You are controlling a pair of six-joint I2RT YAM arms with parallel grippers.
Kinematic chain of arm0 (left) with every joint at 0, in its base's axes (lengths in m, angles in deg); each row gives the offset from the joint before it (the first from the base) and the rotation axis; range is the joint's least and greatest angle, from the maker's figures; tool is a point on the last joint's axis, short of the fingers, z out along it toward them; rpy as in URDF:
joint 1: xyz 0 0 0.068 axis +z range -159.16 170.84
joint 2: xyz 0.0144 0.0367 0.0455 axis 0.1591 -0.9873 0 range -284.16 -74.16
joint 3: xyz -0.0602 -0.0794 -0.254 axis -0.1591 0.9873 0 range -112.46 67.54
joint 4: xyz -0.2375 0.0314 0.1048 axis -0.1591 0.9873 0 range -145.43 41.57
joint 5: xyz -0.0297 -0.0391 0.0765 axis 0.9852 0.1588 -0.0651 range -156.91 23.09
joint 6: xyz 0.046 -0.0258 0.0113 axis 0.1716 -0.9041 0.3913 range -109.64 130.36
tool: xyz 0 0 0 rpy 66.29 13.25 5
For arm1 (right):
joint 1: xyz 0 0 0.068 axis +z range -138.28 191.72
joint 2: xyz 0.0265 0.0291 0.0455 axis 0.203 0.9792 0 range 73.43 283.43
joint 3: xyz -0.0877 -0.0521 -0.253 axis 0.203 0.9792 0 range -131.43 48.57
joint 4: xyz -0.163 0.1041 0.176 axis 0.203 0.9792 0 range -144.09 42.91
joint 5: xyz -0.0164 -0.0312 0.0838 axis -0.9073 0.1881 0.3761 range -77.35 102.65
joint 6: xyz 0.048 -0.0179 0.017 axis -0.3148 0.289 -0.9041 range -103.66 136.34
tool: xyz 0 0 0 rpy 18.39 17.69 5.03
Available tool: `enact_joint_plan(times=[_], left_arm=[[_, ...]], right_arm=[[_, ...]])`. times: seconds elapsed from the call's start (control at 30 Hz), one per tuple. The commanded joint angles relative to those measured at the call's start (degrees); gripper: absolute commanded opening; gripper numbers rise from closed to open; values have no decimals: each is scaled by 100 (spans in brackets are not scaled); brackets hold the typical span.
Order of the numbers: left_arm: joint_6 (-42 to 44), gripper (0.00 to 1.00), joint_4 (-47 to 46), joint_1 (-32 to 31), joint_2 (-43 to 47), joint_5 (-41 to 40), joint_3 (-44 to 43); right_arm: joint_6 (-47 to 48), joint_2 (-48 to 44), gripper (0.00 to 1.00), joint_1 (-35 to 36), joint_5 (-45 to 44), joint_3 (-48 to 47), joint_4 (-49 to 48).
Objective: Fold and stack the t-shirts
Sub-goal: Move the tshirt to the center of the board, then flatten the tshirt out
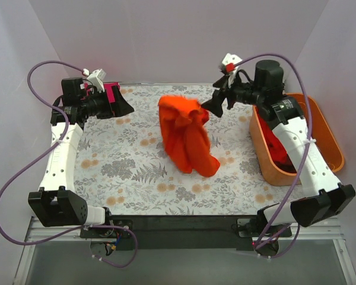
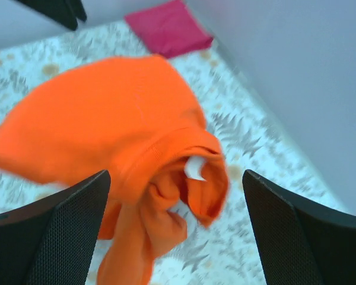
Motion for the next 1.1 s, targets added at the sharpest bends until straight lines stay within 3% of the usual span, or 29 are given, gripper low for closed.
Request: enact_joint_plan(times=[0.0, 0.13, 0.27, 0.37, 0.53, 0.73, 0.9, 1.07], left_arm=[[281, 91, 370, 44, 197, 119, -69], [763, 91, 686, 35, 162, 232, 167], [1607, 91, 1030, 18, -57, 900, 606], [1907, 91, 996, -167, -268, 516, 870], [2101, 89, 488, -1385, -821, -388, 1117], [2039, 78, 230, -1968, -1866, -795, 512], [2101, 78, 72, -2416, -2465, -1295, 212], [1916, 78, -156, -2461, -2931, -1490, 54]], right_arm=[[562, 48, 98, 148, -390, 361, 427], [1492, 365, 98, 157, -935, 800, 1184], [1995, 593, 97, 157, -1190, 1529, 1633], [2144, 778, 92, 157, -1331, 1978, 1616], [1795, 1296, 82, 157, -1655, 2356, 1502], [1442, 1806, 79, 139, -2253, 2506, 1090], [1187, 2324, 77, 130, -2263, 2401, 886], [950, 2738, 77, 139, -2158, 2304, 746]])
